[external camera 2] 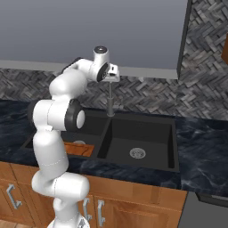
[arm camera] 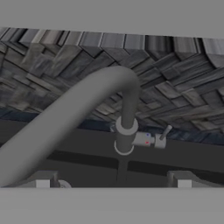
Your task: Turn on the sink faucet with hot water and rinse the cutting board for ten seconds, then turn off the faucet. Push the cutting board to reach the water if necessary.
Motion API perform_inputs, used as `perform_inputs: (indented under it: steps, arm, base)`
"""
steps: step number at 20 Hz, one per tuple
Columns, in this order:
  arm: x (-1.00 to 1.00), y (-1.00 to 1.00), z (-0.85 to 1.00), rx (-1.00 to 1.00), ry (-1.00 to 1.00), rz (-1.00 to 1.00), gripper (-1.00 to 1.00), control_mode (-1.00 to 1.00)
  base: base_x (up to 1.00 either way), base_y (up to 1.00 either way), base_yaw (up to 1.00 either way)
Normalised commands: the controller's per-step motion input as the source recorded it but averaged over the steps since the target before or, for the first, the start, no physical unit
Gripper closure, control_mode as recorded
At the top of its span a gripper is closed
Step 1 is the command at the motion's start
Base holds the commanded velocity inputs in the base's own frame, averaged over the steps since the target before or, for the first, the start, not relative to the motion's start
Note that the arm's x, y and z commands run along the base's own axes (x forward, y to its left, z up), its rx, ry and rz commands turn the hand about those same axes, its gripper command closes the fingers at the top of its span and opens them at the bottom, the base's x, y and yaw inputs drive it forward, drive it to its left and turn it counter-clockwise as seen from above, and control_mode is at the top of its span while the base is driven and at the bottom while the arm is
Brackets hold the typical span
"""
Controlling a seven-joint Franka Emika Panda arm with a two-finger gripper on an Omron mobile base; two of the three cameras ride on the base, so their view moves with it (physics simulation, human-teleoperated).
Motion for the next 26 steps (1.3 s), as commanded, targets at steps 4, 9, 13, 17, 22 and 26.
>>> perform_inputs:
  steps: [4,9,13,17,22,26]
  arm:
    - [0.00,0.22,-0.03,0.00,0.00,0.00,-1.00,-1.00]
    - [0.02,0.25,-0.01,0.00,0.00,0.00,-1.00,-1.00]
    - [0.06,0.24,0.00,0.00,0.00,0.00,-1.00,-1.00]
    - [0.07,0.23,0.00,0.00,0.00,0.00,-1.00,-1.00]
    - [0.06,0.24,0.00,0.00,0.00,0.00,-1.00,-1.00]
    - [0.05,0.23,0.00,0.00,0.00,0.00,-1.00,-1.00]
  base:
    - [0.00,0.00,0.00]
    - [0.00,0.00,0.00]
    - [0.00,0.00,0.00]
    - [0.00,0.00,0.00]
    - [0.00,0.00,0.00]
    - [0.00,0.00,0.00]
